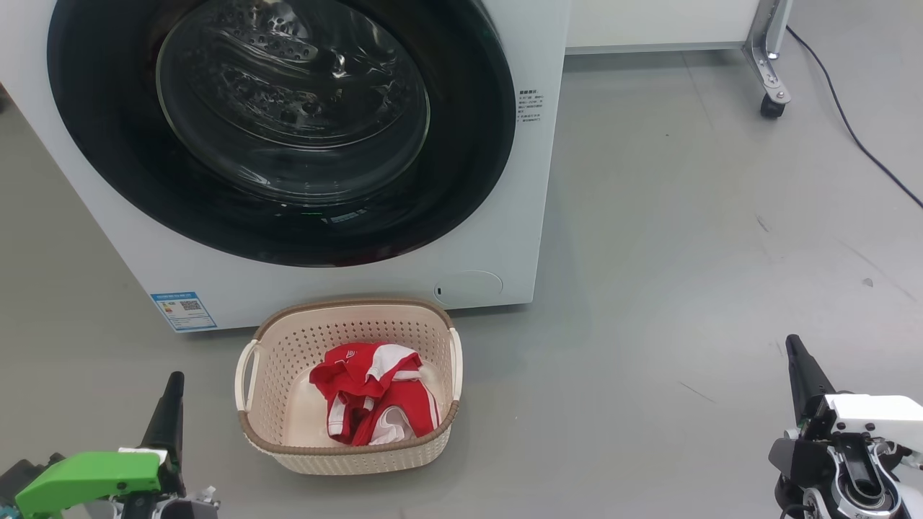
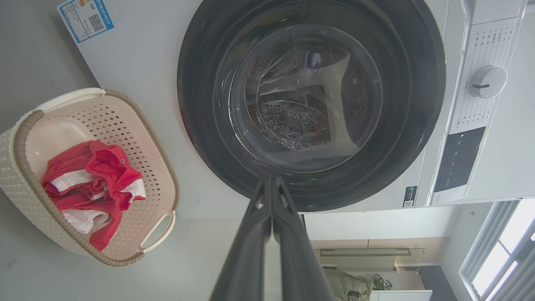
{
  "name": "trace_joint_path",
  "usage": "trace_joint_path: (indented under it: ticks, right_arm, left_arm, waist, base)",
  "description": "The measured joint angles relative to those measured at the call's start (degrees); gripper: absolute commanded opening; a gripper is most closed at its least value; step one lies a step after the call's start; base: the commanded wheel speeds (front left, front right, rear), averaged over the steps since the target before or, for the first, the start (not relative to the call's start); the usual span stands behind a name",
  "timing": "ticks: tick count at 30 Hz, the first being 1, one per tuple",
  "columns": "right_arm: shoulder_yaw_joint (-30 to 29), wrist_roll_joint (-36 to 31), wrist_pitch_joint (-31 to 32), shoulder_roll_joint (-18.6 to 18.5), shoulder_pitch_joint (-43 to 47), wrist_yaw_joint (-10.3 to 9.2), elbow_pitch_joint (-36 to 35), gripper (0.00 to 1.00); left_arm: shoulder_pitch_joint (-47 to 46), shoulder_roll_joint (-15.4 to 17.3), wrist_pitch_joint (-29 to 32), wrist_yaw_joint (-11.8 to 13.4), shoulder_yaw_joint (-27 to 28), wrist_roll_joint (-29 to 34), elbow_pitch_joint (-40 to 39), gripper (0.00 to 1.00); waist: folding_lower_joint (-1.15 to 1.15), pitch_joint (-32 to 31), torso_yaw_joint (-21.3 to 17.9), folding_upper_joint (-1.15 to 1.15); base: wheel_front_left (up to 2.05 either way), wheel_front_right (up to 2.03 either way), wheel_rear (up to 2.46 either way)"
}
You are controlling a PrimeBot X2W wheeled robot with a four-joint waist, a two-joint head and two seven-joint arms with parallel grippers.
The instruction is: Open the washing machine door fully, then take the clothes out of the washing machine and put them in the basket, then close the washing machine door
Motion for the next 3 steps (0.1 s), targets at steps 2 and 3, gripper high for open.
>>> trace_joint_path:
  ticks: [2, 3]
  right_arm:
    - [-0.01, 0.00, 0.00, 0.01, 0.00, 0.00, 0.00, 0.00]
    - [-0.01, -0.01, 0.00, 0.01, 0.00, 0.00, 0.01, 0.00]
  left_arm:
    - [-0.01, 0.00, 0.00, 0.00, 0.02, 0.00, 0.00, 0.00]
    - [-0.01, 0.00, 0.00, 0.00, 0.03, 0.00, 0.00, 0.00]
  waist:
    - [0.00, 0.00, 0.00, 0.00]
    - [0.00, 0.00, 0.00, 0.00]
  base:
    - [0.00, 0.00, 0.00]
    - [0.00, 0.00, 0.00]
